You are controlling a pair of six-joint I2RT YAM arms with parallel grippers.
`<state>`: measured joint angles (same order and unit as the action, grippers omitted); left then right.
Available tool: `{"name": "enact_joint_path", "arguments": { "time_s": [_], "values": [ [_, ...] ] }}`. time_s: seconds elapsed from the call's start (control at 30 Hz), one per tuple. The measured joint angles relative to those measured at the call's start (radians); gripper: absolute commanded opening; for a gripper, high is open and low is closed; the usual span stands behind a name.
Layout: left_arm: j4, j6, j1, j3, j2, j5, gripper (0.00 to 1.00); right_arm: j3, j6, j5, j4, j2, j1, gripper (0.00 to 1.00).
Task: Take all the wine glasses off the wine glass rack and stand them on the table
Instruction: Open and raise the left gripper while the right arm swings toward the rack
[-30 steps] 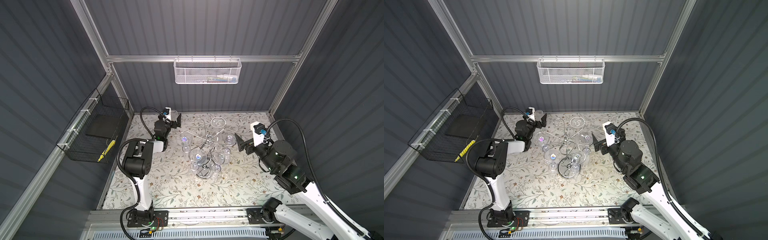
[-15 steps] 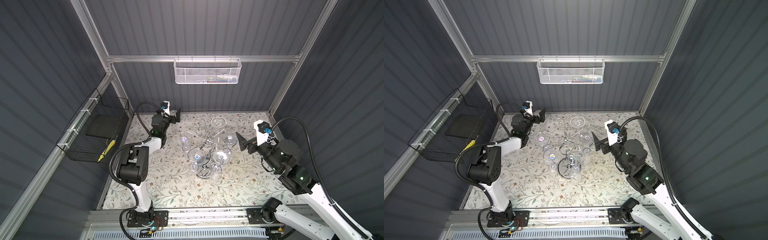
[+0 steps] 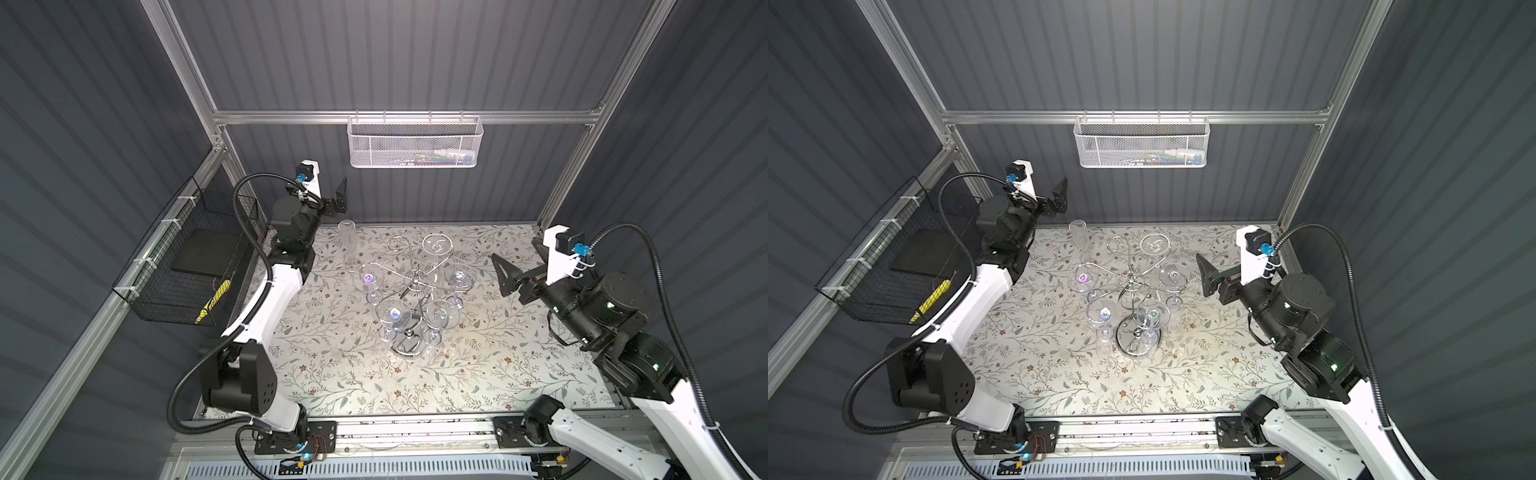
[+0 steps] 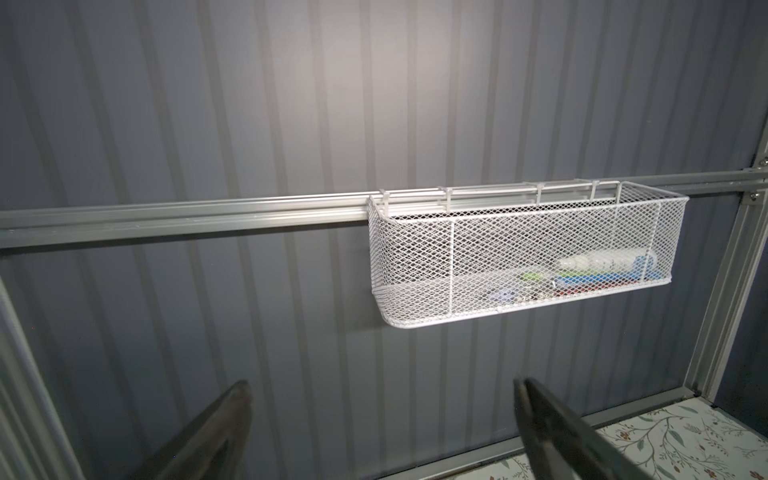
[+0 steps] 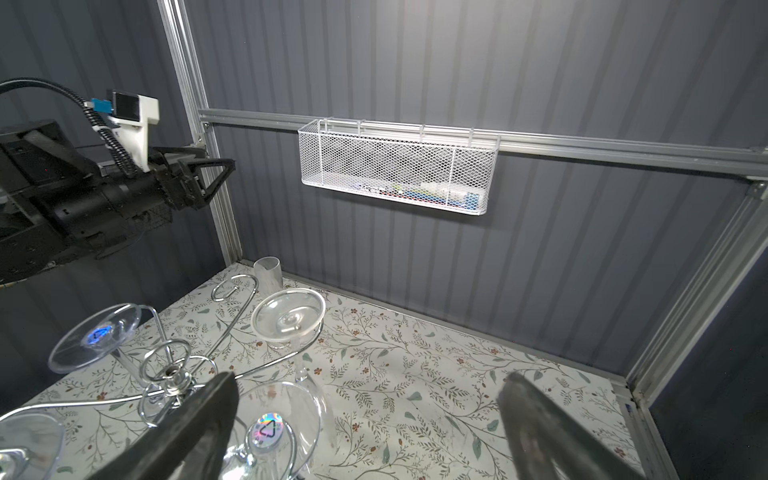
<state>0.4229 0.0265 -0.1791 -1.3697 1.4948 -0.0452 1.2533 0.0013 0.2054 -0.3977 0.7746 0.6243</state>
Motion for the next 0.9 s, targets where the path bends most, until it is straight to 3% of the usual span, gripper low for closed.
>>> {"name": "enact_joint_path", "arguments": {
  "time_s": [0.17, 0.3, 0.6, 0.73, 0.9],
  "values": [
    [-0.126, -0.008, 0.000, 0.006, -0.146, 0.036, 1.00, 0.124, 0.055, -0.004, -0.097, 0.085, -0.005, 0.99],
    [-0.235, -0.047, 0.000, 0.006, -0.220, 0.051, 1.00, 0.248, 0.117, -0.072, -0.176, 0.206, -0.056, 0.99],
    [-0.431, -0.180, 0.000, 0.071, -0.320, 0.038, 1.00, 0.417, 0.337, -0.543, -0.251, 0.473, -0.327, 0.99],
    [-0.509, -0.219, 0.000, 0.119, -0.377, 0.007, 1.00, 0.483, 0.388, -0.724, -0.285, 0.583, -0.354, 0.99],
    [-0.563, -0.263, 0.000, 0.191, -0.439, -0.031, 1.00, 0.523, 0.417, -0.863, -0.311, 0.671, -0.362, 0.99]
  ]
}}
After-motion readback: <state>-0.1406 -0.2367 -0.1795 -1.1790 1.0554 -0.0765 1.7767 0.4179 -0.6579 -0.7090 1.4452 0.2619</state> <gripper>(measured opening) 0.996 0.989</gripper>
